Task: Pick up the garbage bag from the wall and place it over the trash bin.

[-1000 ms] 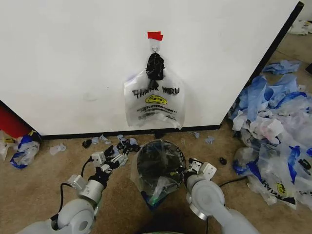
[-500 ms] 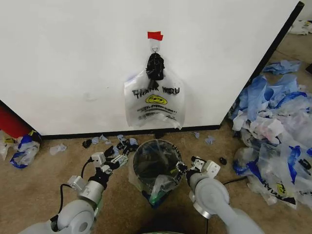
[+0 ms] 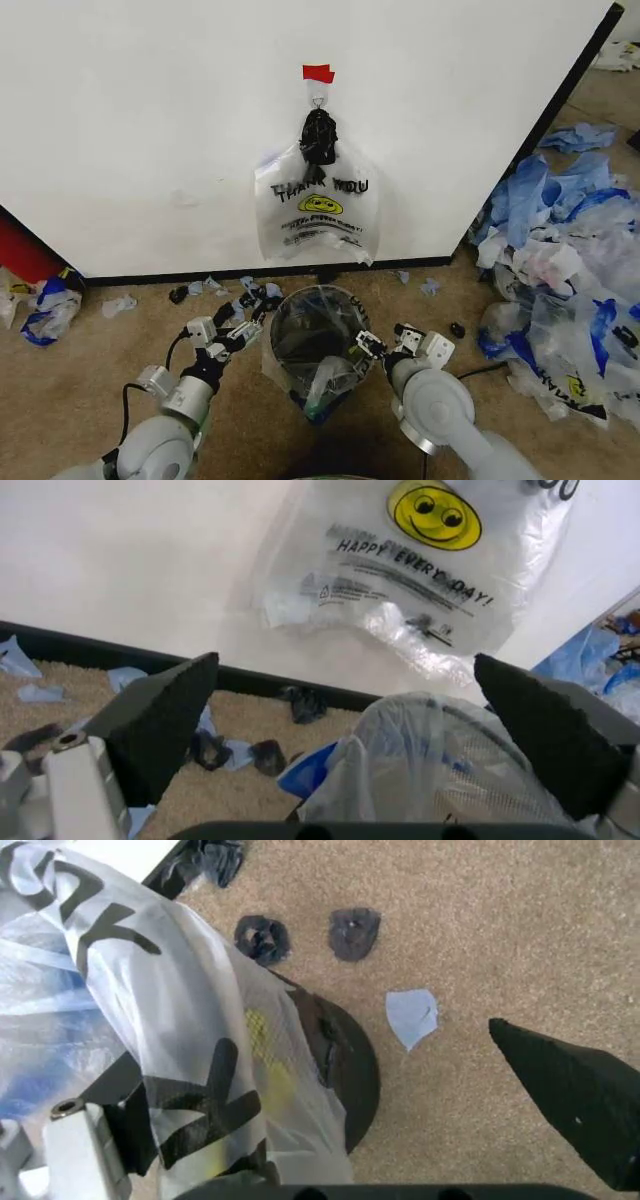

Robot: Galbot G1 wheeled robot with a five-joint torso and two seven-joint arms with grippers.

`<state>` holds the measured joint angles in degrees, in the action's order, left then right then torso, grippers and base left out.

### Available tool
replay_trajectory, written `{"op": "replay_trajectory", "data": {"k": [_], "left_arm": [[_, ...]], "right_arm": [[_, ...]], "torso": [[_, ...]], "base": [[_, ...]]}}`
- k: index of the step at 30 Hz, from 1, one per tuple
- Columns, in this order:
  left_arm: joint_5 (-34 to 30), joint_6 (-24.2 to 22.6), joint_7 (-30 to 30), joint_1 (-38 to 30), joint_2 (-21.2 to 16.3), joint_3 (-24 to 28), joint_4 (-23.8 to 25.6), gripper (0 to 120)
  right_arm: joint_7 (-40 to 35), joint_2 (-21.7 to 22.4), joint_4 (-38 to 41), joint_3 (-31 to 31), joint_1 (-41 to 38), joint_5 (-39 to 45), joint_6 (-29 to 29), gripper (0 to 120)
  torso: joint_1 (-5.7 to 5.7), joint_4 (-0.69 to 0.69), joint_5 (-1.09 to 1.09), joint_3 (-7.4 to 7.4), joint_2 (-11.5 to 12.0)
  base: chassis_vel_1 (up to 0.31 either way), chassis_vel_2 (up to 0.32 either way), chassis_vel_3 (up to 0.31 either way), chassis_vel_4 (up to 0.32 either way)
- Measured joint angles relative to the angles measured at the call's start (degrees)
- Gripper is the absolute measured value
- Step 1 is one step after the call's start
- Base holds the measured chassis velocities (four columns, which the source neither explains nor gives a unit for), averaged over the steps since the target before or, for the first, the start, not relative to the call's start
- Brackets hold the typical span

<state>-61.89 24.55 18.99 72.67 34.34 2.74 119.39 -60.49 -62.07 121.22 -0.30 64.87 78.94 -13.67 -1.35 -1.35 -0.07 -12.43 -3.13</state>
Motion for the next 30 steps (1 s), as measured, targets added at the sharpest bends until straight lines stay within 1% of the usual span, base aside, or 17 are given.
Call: {"op": "replay_trajectory", "data": {"k": [6, 9, 10, 11, 13, 14, 16, 19, 21, 23, 26, 30], "left_arm": [[0.1, 0.0, 0.0, -0.2, 0.6, 0.5, -0.7, 100], [0.2, 0.0, 0.0, -0.7, 0.7, 1.0, -1.1, 100], [0.2, 0.0, 0.0, -1.0, 0.7, 1.2, -1.2, 100], [0.1, 0.0, 0.0, -1.4, 0.9, 1.6, -1.4, 100], [-0.8, 0.1, -0.1, -1.5, 1.2, 2.2, -1.2, 100], [-0.8, 0.1, -0.1, -1.5, 1.2, 2.2, -1.2, 100], [-4.2, 0.2, -0.2, -2.0, 1.6, 3.2, 0.1, 100], [-9.2, -0.3, 0.0, -3.7, 2.3, 5.1, 2.5, 100], [-10.1, -0.3, 0.1, -4.4, 2.5, 5.8, 3.1, 100], [-12.6, -0.5, 0.9, -6.4, 3.5, 7.8, 5.2, 100], [-13.3, -1.1, 1.5, -7.2, 3.9, 9.6, 6.8, 100], [-12.5, -1.3, 1.4, -7.0, 3.8, 10.6, 6.8, 100]], "right_arm": [[0.9, 0.7, 0.7, 1.0, 0.9, -0.2, -1.0, 100], [2.6, 0.8, 1.0, 1.3, 1.4, -0.3, -1.3, 100], [4.0, 0.8, 1.0, 1.3, 1.5, -1.0, -1.1, 100], [6.6, 0.8, -0.1, 1.2, 1.5, -4.3, -0.5, 100], [8.6, 1.0, -1.1, 0.7, 1.8, -7.4, -0.1, 100], [8.6, 1.0, -1.1, 0.7, 1.8, -7.4, -0.1, 100], [9.2, 1.0, -1.5, 0.5, 1.9, -7.9, 0.1, 100], [9.3, 0.8, -1.4, 0.7, 1.8, -5.2, 0.4, 100], [9.4, 0.7, -1.3, 0.8, 1.7, -4.0, 0.7, 100], [11.0, 0.2, -1.4, 1.6, 1.5, -0.6, 2.7, 100], [14.6, -0.1, -1.5, 2.8, 2.0, 2.4, 4.2, 100], [17.1, 0.1, -1.7, 3.1, 3.0, 2.2, 4.0, 100]], "torso": [[0.00, 0.00, 0.00, 0.00, 0.0], [0.00, 0.00, 0.00, 0.00, 0.0], [0.00, 0.00, 0.00, 0.00, 0.0], [0.00, 0.00, 0.00, 0.00, 0.0], [0.00, 0.00, 0.00, 0.00, 0.0], [0.00, 0.00, 0.00, 0.00, 0.0], [0.00, 0.00, 0.00, 0.00, 0.0], [0.00, 0.01, 0.00, 0.00, 0.0], [0.00, 0.00, 0.00, 0.00, 0.0], [-0.01, 0.00, 0.01, 0.00, 0.0], [0.00, 0.00, 0.01, 0.00, 0.0], [0.00, 0.01, -0.01, 0.00, 0.0]], "base": [[0.000, 0.000, 0.000, 0.000], [0.000, 0.000, 0.000, 0.000], [0.000, 0.000, 0.000, 0.000], [0.000, 0.000, 0.000, 0.000], [0.000, 0.000, 0.000, 0.000], [0.000, 0.000, 0.000, 0.000], [0.000, 0.000, 0.000, 0.000], [0.000, 0.000, 0.000, 0.000], [0.000, 0.000, 0.000, 0.000], [0.000, 0.000, 0.000, 0.000], [0.000, 0.000, 0.000, 0.000], [0.000, 0.000, 0.000, 0.000]]}}
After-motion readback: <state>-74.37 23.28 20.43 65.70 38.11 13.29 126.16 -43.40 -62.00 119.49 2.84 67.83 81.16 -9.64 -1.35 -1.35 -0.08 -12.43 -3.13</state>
